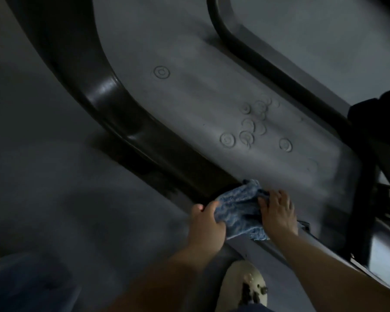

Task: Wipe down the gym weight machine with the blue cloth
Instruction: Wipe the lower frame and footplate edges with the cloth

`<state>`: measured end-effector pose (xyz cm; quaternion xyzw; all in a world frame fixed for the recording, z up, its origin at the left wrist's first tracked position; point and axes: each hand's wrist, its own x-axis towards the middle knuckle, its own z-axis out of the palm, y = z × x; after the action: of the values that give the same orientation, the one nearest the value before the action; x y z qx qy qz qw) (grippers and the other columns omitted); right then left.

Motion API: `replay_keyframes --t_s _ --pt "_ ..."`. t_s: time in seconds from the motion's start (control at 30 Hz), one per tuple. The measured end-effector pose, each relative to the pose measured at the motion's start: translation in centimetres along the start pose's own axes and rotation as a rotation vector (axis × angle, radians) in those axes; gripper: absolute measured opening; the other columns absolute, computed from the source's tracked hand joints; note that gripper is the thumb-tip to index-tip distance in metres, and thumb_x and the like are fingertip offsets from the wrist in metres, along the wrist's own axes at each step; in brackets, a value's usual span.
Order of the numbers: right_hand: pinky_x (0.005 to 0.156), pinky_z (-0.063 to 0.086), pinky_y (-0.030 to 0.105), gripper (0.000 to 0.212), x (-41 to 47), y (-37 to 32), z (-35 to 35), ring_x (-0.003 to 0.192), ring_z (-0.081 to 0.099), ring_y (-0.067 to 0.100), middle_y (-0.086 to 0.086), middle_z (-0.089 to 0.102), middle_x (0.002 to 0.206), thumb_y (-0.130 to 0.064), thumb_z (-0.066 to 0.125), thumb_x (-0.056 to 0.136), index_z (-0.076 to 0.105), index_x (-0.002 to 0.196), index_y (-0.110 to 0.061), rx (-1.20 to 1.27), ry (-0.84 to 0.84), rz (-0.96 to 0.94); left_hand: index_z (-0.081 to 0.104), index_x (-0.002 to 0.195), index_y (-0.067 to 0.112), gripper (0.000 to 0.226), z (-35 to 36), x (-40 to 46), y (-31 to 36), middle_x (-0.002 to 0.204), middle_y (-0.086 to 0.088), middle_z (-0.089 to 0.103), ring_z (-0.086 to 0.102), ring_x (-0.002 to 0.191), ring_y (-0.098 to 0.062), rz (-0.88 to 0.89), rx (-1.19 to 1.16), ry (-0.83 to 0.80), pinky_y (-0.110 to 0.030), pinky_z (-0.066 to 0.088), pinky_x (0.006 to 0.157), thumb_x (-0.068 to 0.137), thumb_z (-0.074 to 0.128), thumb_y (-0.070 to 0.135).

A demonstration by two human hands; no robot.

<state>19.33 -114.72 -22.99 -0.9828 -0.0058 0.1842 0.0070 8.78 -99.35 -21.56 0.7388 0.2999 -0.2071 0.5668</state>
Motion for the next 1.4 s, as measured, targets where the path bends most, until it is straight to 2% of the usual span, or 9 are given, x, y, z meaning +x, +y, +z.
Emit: replay_keyframes --t_s 0.2,0.3,0.47,0.7,0.83,1.03,1.13,1.27,1.4 --pt "0.115 0.001 0.047 0.082 -1.7 -5.4 1.4 0.145 0.002 0.03 0.005 0.001 0.159 -0.064 0.033 0.09 0.003 0.151 -0.019 -0.018 -0.057 -0.08 0.041 0.138 0.014 0.051 -1.4 0.7 -0.1 0.143 -0.009 0.022 0.034 0.127 -0.021 0.06 0.087 0.162 -0.018 0.024 0.104 0.089 0.053 0.007" --pt "0.112 -0.007 0.055 0.081 -2.7 -9.3 2.1 0.142 -0.015 0.037 0.008 -0.02 0.156 -0.055 0.035 0.094 -0.011 0.15 -0.018 -0.08 -0.103 -0.219 0.034 0.143 0.011 0.058 -2.0 1.0 0.0 0.151 -0.011 0.017 0.02 0.139 -0.023 0.214 0.299 0.224 -0.024 0.013 0.112 0.088 0.05 0.005" --pt "0.113 -0.003 0.058 0.065 -2.8 -9.6 2.6 0.142 -0.017 0.037 0.004 -0.02 0.157 -0.034 0.028 0.1 -0.013 0.149 -0.022 -0.177 -0.059 -0.375 0.012 0.149 0.012 0.065 -2.9 1.2 0.7 0.157 -0.004 0.006 0.005 0.144 -0.02 0.369 0.724 0.04 -0.029 0.007 0.117 0.093 0.043 0.014" --pt "0.107 0.021 0.061 0.098 -4.3 0.6 3.8 0.142 0.013 0.042 0.007 0.011 0.158 -0.033 0.072 0.073 0.013 0.151 -0.022 -0.248 0.026 -0.277 0.008 0.15 0.013 0.066 -1.9 0.3 1.2 0.159 -0.003 0.002 0.001 0.146 -0.019 0.437 0.953 -0.106 -0.035 0.01 0.117 0.093 0.04 0.013" --pt "0.116 0.009 0.054 0.094 -5.8 7.7 3.7 0.144 -0.009 0.037 0.003 -0.016 0.158 -0.029 0.057 0.088 -0.015 0.149 -0.024 -0.268 -0.043 -0.103 0.008 0.15 0.015 0.067 -0.7 -0.6 1.1 0.159 -0.003 0.002 0.001 0.145 -0.02 0.415 0.961 -0.147 -0.036 0.01 0.118 0.093 0.042 0.013" --pt "0.11 0.016 0.06 0.1 -5.8 6.0 4.2 0.142 0.0 0.045 0.013 -0.008 0.158 -0.041 0.063 0.084 -0.007 0.151 -0.014 -0.23 -0.053 0.065 0.018 0.148 0.013 0.06 0.3 -1.1 1.6 0.157 -0.007 0.011 0.013 0.143 -0.023 0.426 0.925 -0.015 -0.034 0.018 0.113 0.092 0.04 0.012" --pt "0.104 0.022 0.065 0.091 -4.9 2.5 4.8 0.139 0.015 0.049 0.017 0.012 0.156 -0.039 0.067 0.082 0.014 0.151 -0.011 -0.189 0.042 0.018 0.019 0.148 0.012 0.059 0.6 -1.5 1.2 0.156 -0.008 0.012 0.015 0.141 -0.024 0.393 0.928 0.053 -0.034 0.02 0.112 0.092 0.039 0.012" --pt "0.109 0.005 0.064 0.064 -4.1 -3.1 4.6 0.141 -0.008 0.046 0.014 -0.011 0.157 -0.03 0.033 0.101 -0.005 0.151 -0.013 -0.105 0.015 -0.147 0.022 0.146 0.013 0.054 1.4 -1.7 1.3 0.156 -0.008 0.012 0.015 0.141 -0.023 0.388 0.965 0.05 -0.032 0.018 0.112 0.094 0.038 0.016" --pt "0.112 0.002 0.059 0.063 -4.3 -2.8 4.0 0.143 -0.013 0.039 0.007 -0.016 0.157 -0.028 0.027 0.102 -0.012 0.15 -0.018 -0.11 -0.008 -0.252 0.024 0.145 0.014 0.058 3.4 -1.9 1.7 0.156 -0.006 0.014 0.018 0.141 -0.021 0.466 0.984 0.011 -0.03 0.017 0.112 0.092 0.046 0.026"
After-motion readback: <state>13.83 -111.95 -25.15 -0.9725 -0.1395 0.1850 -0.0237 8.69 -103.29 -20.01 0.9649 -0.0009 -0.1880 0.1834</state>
